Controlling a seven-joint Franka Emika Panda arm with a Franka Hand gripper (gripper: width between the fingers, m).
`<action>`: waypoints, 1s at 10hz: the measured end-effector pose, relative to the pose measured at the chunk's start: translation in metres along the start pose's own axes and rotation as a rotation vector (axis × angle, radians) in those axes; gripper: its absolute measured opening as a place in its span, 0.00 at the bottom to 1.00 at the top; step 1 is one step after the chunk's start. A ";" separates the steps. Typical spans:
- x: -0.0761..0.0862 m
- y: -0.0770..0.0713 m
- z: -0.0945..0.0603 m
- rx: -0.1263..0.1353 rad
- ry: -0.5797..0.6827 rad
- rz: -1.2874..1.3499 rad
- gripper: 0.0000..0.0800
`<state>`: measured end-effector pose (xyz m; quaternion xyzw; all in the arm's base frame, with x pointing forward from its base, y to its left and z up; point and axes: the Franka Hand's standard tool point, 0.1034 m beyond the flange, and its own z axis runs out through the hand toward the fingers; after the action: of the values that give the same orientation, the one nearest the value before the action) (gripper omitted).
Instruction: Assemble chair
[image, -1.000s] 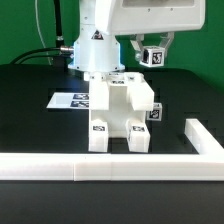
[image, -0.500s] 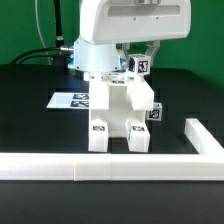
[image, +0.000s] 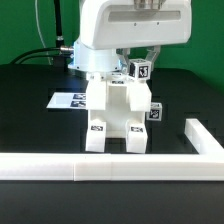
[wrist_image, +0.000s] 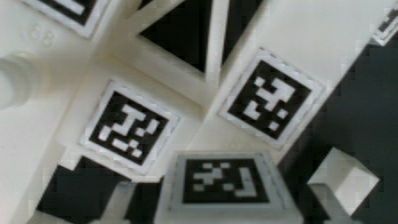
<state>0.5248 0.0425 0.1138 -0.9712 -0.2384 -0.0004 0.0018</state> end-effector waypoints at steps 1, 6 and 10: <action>0.003 0.002 0.000 -0.006 0.010 0.000 0.34; 0.008 0.005 -0.001 -0.021 0.023 -0.049 0.34; 0.008 0.005 -0.001 -0.021 0.023 -0.049 0.34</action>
Offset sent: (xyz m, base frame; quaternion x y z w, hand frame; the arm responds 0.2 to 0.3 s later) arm 0.0103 -0.0036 -0.0115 -0.0161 -0.0059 -0.0797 0.9967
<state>0.5347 0.0418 0.1144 -0.9649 -0.2621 -0.0142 -0.0054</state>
